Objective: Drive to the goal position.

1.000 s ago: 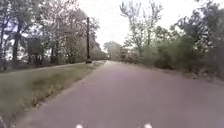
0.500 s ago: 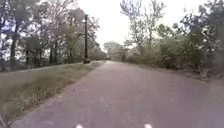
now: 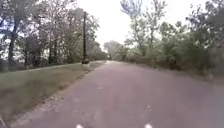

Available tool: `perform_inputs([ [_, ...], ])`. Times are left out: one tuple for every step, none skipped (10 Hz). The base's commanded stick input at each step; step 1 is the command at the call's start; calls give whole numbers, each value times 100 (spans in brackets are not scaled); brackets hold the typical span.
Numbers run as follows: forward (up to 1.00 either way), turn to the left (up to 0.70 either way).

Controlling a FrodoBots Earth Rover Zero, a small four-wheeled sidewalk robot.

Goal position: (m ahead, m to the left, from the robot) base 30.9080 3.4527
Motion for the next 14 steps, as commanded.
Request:
perform_inputs([
  [100, 0],
  [100, 0],
  [100, 0],
  [100, 0],
  [100, 0],
  [100, 0],
  [100, 0],
  [100, 0],
  [100, 0],
  [100, 0],
  [100, 0],
  [100, 0],
  [100, 0],
  [100, 0],
])
